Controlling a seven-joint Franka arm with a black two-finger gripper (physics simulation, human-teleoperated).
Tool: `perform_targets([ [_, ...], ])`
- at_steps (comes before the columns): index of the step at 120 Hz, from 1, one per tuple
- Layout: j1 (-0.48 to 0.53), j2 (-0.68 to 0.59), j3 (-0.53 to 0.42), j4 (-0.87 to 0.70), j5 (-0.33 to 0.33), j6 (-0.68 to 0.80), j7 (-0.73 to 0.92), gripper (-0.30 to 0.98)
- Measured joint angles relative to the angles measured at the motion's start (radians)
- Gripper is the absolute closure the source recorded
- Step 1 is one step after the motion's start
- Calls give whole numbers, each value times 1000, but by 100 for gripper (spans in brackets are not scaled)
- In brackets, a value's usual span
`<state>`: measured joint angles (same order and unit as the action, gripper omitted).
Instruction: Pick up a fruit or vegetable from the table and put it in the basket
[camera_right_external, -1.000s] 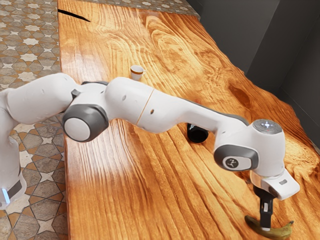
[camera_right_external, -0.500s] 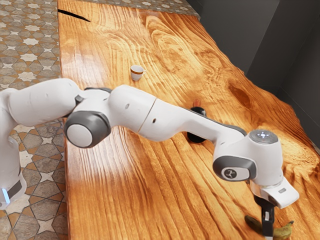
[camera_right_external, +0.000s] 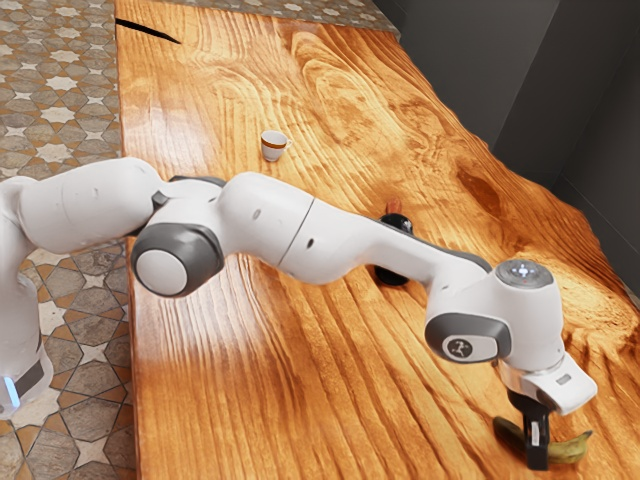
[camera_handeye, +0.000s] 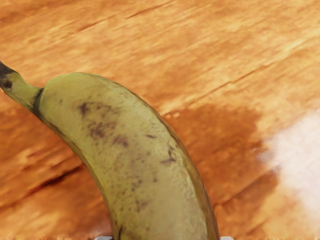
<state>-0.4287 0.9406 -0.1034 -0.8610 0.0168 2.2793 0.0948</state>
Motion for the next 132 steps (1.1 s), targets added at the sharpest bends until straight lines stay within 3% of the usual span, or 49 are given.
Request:
perform_targets([
  [55, -36, -166, 0, 15, 94, -264, -18, 51],
  [105, -227, -289, 2, 29, 207, -402, -33, 51],
  [132, -341, -297, -33, 52, 228, -451, -46, 51],
])
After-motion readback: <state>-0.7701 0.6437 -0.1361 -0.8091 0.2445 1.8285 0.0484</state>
